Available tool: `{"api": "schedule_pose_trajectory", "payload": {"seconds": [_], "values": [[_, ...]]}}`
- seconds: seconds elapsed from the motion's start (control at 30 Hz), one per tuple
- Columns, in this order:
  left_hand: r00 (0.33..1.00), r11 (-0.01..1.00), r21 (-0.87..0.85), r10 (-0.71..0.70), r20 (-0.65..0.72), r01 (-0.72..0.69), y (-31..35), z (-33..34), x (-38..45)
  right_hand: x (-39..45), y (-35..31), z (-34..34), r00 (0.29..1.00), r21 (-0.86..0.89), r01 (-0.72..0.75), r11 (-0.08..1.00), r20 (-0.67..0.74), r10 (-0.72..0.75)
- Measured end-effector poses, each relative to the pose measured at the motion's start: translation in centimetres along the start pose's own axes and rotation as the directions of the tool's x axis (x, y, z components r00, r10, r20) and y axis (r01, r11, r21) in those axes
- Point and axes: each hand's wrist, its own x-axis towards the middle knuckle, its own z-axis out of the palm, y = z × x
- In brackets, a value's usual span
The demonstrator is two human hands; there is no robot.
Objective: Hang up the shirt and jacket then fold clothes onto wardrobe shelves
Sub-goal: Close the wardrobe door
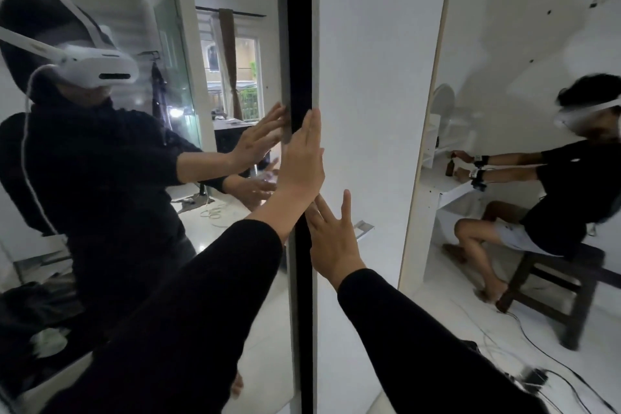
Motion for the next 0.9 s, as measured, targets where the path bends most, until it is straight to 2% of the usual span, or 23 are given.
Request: {"api": "schedule_pose_trajectory", "payload": {"seconds": [0.1, 0.23, 0.4, 0.47, 0.53, 0.6, 0.63, 0.67, 0.77, 0.9], "values": [[0.992, 0.995, -0.047, 0.088, -0.087, -0.092, 1.0, 0.9, -0.8, -1.9, 0.8, -0.3, 0.999, 0.01, -0.036, 0.999, -0.013, 0.036], [0.981, 0.98, -0.114, 0.149, -0.121, -0.163, 3.1, 1.4, -1.5, -4.0, 1.6, -0.5, 0.996, -0.025, -0.08, 0.996, 0.025, 0.081], [0.959, 0.957, -0.083, 0.27, -0.082, -0.277, 5.2, 1.7, -1.7, -6.3, 3.3, -0.7, 0.986, 0.006, -0.165, 0.986, 0.027, 0.165], [0.943, 0.939, -0.092, 0.326, -0.062, -0.331, 6.4, 2.1, -1.7, -7.4, 4.2, -0.6, 0.971, 0.023, -0.239, 0.971, -0.022, 0.24], [0.931, 0.921, -0.138, 0.361, -0.046, -0.364, 8.2, 2.6, -1.7, -8.7, 5.4, 0.3, 0.921, 0.053, -0.354, 0.934, -0.151, 0.358], [0.925, 0.909, -0.18, 0.378, -0.025, -0.376, 10.3, 3.2, -1.7, -10.0, 6.7, 1.3, 0.811, 0.151, -0.48, 0.864, -0.3, 0.503], [0.924, 0.905, -0.197, 0.381, -0.016, -0.377, 11.5, 3.5, -1.8, -10.7, 7.4, 1.6, 0.746, 0.188, -0.549, 0.815, -0.329, 0.579], [0.925, 0.902, -0.219, 0.381, -0.005, -0.373, 12.6, 3.9, -1.9, -11.3, 8.2, 1.8, 0.692, 0.217, -0.615, 0.758, -0.313, 0.651], [0.919, 0.887, -0.291, 0.39, 0.057, -0.359, 15.7, 4.9, -1.8, -13.3, 10.4, 2.2, 0.588, 0.232, -0.769, 0.596, -0.11, 0.801], [0.883, 0.872, -0.331, 0.433, 0.181, -0.36, 19.5, 6.4, -0.5, -15.2, 13.7, 3.2, 0.554, 0.197, -0.817, 0.542, 0.01, 0.832]]}}
